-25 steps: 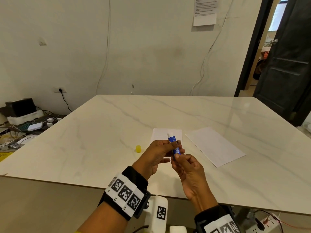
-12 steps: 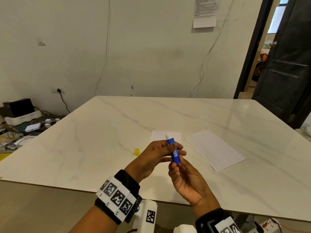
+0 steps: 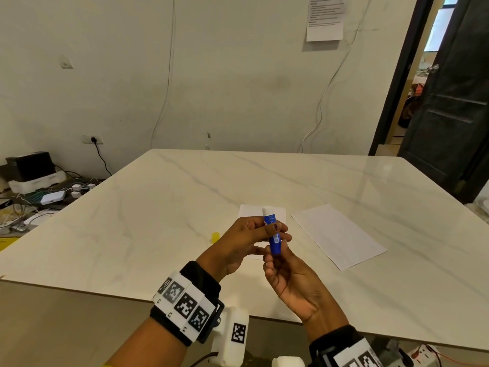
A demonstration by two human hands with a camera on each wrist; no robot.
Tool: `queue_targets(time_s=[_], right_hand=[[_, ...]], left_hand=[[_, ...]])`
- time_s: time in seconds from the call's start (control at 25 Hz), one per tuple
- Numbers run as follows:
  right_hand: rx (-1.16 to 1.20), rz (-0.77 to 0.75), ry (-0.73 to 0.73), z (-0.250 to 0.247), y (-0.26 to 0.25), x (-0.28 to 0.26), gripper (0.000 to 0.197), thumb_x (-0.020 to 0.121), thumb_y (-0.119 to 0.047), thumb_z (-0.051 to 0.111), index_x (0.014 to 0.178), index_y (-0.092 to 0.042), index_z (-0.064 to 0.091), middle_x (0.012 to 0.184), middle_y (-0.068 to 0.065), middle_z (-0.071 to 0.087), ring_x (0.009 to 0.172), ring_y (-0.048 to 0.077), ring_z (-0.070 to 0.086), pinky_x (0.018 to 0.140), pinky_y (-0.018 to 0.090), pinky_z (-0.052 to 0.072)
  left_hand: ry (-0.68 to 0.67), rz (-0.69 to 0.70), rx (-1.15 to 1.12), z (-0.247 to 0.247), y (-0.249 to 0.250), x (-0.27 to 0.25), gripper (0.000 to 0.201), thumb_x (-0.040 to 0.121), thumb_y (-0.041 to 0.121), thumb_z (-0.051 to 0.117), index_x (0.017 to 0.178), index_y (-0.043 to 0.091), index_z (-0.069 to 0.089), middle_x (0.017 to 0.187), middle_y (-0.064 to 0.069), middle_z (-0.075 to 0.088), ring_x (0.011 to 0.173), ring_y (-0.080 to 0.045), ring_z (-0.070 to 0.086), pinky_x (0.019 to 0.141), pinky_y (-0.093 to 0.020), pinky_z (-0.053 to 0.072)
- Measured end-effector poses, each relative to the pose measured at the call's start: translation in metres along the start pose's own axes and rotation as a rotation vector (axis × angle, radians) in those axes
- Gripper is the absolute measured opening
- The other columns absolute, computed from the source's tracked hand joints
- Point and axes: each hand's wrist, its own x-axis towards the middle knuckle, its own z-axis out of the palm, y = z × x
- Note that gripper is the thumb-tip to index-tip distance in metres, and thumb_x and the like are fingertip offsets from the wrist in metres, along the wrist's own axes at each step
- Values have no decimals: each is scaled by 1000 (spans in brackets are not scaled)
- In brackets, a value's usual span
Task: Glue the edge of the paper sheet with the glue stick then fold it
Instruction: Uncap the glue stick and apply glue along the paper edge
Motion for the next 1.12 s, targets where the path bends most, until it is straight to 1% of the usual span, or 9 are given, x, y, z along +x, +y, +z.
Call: queue_targets(time_s=[0.12,0.2,0.24,0.36,0.44,0.68,0.8,0.96,1.12], right_hand=[[-13,81,-54,3,-1,-3,40,57,-41,80,70,-5,68,55,7,60,43,13,58,42,22,52],[-77,66,10,4,-3,-1,45,73,-49,58,79,-6,68,59,6,62,45,12,59,43,21,52],[-90,48,32,5,-3,0,49,73,-50,59,89,-5,69,64,8,64,49,13,61,44,21,53],[45,21,55,1,-1,4,77,37,-26,92,103,0,63,69,13,68,52,18,65,44,23,55],[105,35,12,-2,0,6,85,22,-14,95,99,3,63,66,15,67,49,18,65,43,24,55],[168,185,-169,-4,-1,3,47,46,-14,90,84,4,69,60,13,65,47,19,64,44,28,57],[99,115,-85,-1,-1,3,67,35,-25,93,92,1,70,69,14,67,52,20,67,46,28,58],[172,26,-2,-2,-1,6,84,18,-8,94,96,3,66,69,18,68,53,22,68,43,26,56],[262,67,-46,-3,-1,5,82,22,-4,92,99,3,63,62,19,67,46,23,67,42,30,57]], left_hand=[[-13,-6,-27,0,-1,0,23,92,25,49,100,12,66,95,-5,72,89,-11,68,71,-21,54],[14,-9,-34,1,-1,1,22,92,25,50,98,13,67,94,-5,72,88,-12,68,75,-24,54],[30,-10,-32,1,-1,1,22,91,26,50,98,13,68,93,-5,72,87,-14,67,76,-26,53],[38,-19,3,0,2,3,26,92,28,50,102,10,66,98,-7,71,88,-13,67,73,-22,53],[28,-25,26,0,3,3,28,92,28,48,105,9,65,100,-8,71,86,-9,68,70,-18,52],[1,-32,8,0,2,1,25,93,28,47,98,14,66,95,-2,72,85,-8,67,71,-18,52],[37,-35,10,1,0,3,26,92,30,47,99,15,68,95,-2,72,87,-14,65,76,-24,50],[21,-51,46,2,-2,5,31,93,30,47,108,10,65,104,-5,71,90,-10,67,74,-20,53],[1,-55,45,1,-3,5,31,94,30,44,109,11,64,104,-5,71,92,-9,66,75,-21,53]])
